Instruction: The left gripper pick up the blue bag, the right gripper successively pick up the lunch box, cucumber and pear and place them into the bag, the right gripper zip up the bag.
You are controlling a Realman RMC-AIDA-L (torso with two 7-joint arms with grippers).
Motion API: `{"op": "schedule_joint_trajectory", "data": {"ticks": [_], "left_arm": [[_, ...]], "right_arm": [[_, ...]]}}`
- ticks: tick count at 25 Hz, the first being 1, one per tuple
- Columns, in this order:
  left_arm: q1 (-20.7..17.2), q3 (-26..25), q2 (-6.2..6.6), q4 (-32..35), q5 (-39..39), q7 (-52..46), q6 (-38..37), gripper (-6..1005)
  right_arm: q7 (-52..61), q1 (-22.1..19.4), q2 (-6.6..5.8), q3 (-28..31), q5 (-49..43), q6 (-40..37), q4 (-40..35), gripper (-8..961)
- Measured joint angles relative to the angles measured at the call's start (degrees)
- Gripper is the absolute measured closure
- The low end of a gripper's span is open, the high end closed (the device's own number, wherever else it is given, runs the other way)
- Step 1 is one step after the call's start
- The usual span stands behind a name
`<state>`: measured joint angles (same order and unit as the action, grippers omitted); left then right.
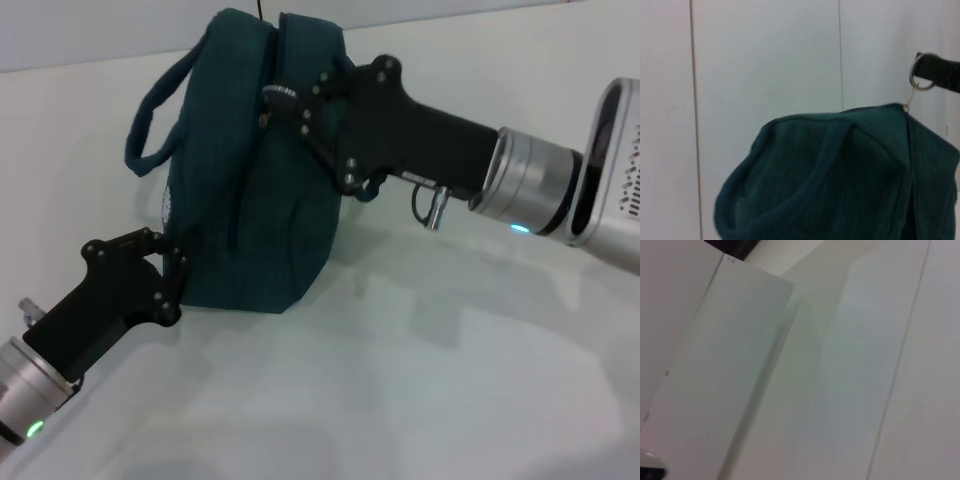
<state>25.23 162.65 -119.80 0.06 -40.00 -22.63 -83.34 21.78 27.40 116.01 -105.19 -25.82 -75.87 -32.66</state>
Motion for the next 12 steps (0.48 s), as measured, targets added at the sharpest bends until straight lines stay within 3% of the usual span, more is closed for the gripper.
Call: {"op": "schedule_joint_trajectory", "data": {"ticks": [12], "left_arm": [[-0.99, 0.07, 0.38, -0.20, 0.36, -0.92, -0.18, 923]], "right_arm": [[-0.43, -1.19, -0.13, 4.57, 0.68, -0.05, 0.27, 945]]}}
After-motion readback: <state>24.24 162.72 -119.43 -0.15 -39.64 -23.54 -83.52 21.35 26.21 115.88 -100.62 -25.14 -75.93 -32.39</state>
